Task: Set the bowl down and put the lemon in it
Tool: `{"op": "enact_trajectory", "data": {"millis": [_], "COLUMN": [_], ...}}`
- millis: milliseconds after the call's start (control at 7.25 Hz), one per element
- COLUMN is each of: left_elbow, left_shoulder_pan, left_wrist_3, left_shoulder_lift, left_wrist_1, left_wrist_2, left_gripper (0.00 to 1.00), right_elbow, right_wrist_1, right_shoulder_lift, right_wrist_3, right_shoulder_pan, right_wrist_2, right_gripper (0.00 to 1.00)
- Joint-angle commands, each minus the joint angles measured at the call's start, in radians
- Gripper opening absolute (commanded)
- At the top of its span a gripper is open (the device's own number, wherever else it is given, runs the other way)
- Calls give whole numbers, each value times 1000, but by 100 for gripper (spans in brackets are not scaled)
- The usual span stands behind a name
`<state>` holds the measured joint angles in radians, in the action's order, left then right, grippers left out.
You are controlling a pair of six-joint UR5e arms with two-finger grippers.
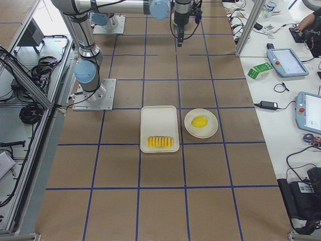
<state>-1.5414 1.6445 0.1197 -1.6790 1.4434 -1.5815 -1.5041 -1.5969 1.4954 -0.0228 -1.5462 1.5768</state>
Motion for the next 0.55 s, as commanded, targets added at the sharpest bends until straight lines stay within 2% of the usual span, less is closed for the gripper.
{"op": "enact_trajectory", "data": {"millis": [0, 414], "left_elbow": [0, -16], "left_shoulder_pan": [0, -26], "left_wrist_3": [0, -24], "left_shoulder_lift": [-1, 1], "left_wrist_1": [0, -12], "left_wrist_2": [-3, -2], "left_gripper": [100, 100], "right_elbow": [-4, -4], "right_wrist_1": [0, 6], "right_shoulder_lift": [-1, -1], "right_wrist_3": [1, 13], "right_shoulder_pan": [0, 1], "right_wrist_2": [2, 11], "right_gripper": [100, 100]}}
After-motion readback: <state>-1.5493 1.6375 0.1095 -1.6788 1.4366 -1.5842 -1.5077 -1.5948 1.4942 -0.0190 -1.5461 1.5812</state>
